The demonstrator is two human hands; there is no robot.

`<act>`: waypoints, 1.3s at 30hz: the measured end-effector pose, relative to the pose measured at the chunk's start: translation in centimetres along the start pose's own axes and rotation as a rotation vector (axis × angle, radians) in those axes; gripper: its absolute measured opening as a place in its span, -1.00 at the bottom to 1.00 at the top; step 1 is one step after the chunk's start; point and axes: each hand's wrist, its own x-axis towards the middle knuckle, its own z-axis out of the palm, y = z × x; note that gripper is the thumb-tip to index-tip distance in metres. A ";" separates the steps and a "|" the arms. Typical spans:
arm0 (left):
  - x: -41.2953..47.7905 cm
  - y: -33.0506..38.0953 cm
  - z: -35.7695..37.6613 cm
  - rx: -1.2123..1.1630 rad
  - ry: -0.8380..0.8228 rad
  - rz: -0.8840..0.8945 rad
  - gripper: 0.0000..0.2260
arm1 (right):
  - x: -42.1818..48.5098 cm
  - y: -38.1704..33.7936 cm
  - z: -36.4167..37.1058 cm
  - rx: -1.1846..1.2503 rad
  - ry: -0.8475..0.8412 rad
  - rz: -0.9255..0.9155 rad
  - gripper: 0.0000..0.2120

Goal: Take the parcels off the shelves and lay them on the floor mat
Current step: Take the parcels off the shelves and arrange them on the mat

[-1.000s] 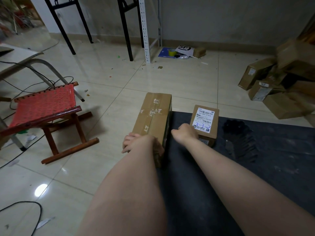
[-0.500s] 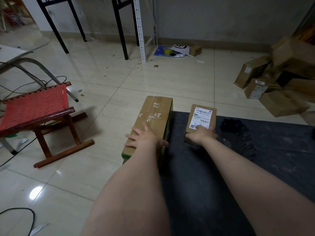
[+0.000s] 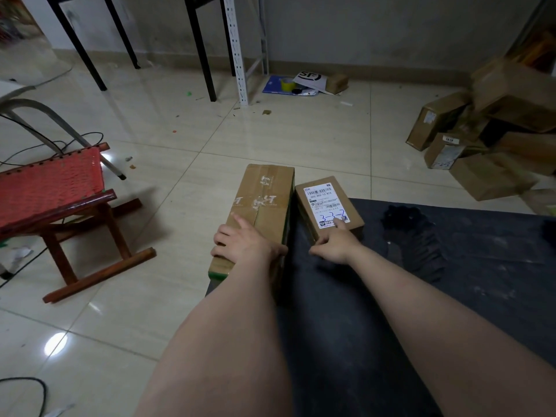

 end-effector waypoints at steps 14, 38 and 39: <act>-0.9 3.0 -1.5 -0.008 0.235 0.272 0.11 | -0.9 -0.6 -0.8 0.068 0.228 0.042 -0.77; -36.2 23.3 -8.6 -0.279 0.468 1.708 -0.46 | -26.4 15.7 -22.9 0.304 1.374 0.524 -0.85; -37.8 23.5 -8.6 -0.283 0.481 1.760 -0.47 | -27.6 16.2 -23.6 0.217 1.367 0.558 -0.80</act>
